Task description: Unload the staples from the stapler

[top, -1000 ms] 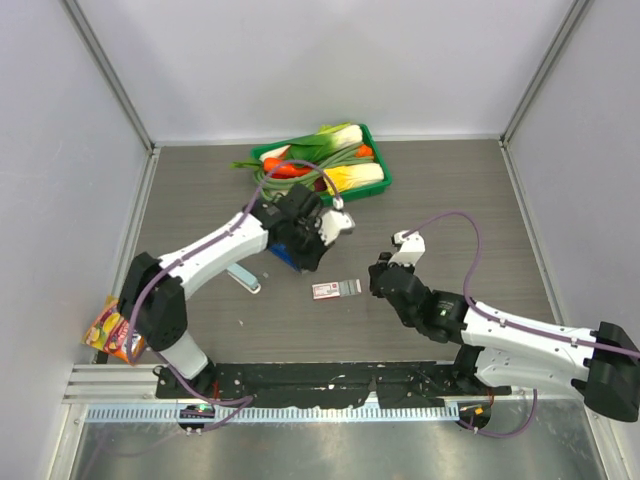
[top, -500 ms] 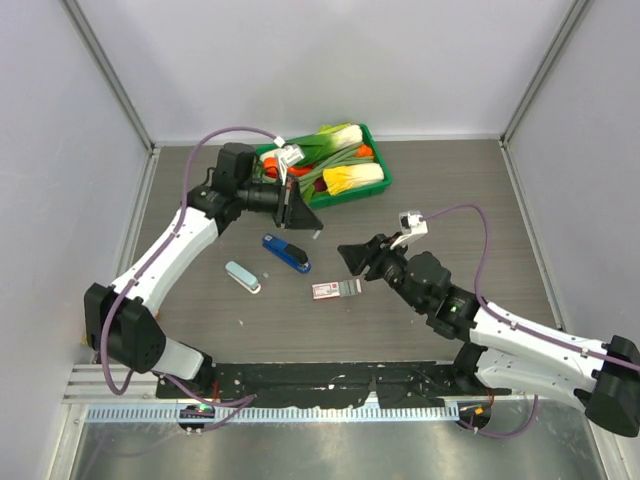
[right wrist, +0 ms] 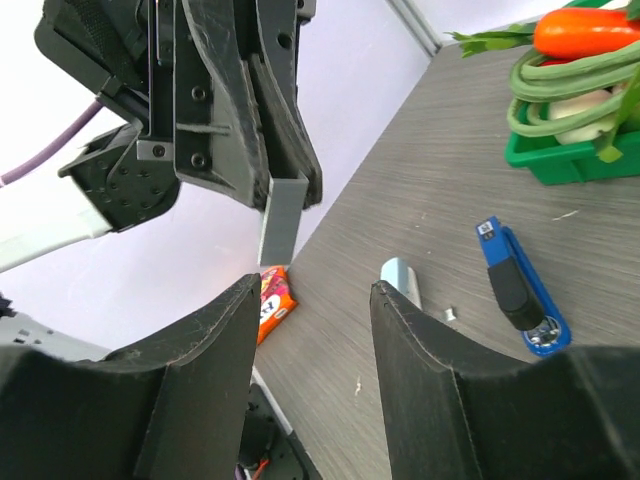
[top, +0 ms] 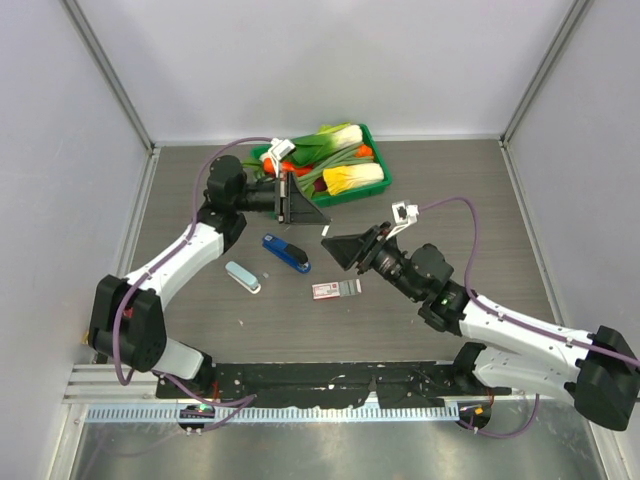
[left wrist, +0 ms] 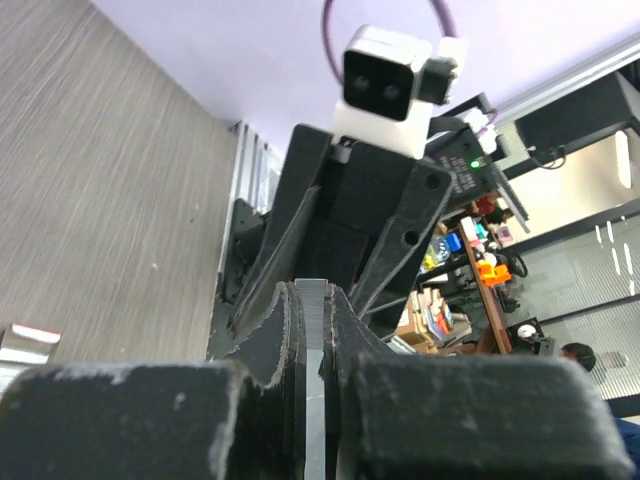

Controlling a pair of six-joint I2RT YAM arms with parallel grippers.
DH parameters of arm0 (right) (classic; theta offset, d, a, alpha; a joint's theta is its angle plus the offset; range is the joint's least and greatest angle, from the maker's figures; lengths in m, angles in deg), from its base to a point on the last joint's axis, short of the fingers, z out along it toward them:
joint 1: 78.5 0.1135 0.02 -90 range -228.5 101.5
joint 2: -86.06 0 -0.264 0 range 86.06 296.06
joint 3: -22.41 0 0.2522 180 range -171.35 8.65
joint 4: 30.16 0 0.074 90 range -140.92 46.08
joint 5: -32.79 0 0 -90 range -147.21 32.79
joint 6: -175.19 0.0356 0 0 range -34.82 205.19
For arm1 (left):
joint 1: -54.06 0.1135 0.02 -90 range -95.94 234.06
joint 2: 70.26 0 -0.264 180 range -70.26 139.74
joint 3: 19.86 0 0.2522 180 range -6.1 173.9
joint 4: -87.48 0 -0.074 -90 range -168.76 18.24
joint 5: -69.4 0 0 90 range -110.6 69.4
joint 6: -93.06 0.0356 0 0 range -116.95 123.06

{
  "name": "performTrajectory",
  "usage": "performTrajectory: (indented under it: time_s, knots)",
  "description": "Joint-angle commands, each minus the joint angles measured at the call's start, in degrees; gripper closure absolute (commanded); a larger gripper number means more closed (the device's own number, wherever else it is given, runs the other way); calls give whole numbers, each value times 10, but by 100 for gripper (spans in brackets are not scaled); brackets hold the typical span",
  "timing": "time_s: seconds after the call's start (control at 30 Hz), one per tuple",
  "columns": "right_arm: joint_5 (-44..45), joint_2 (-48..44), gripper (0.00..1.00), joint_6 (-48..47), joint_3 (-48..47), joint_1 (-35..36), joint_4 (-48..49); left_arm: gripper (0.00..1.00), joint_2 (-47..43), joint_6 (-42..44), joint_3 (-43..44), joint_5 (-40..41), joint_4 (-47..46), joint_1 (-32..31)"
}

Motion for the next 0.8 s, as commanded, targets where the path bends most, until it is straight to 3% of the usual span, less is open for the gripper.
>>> performTrajectory:
  time_s: [0.0, 0.33, 0.77]
  knots:
    - [-25, -1, 47, 21, -9, -7, 70, 100, 2, -106, 0, -20, -163, 4]
    - [-44, 10, 50, 42, 5, -19, 139, 100, -3, -110, -16, -19, -166, 4]
    - [-66, 33, 53, 43, -6, -25, 156, 100, -5, -104, -25, -18, -164, 4]
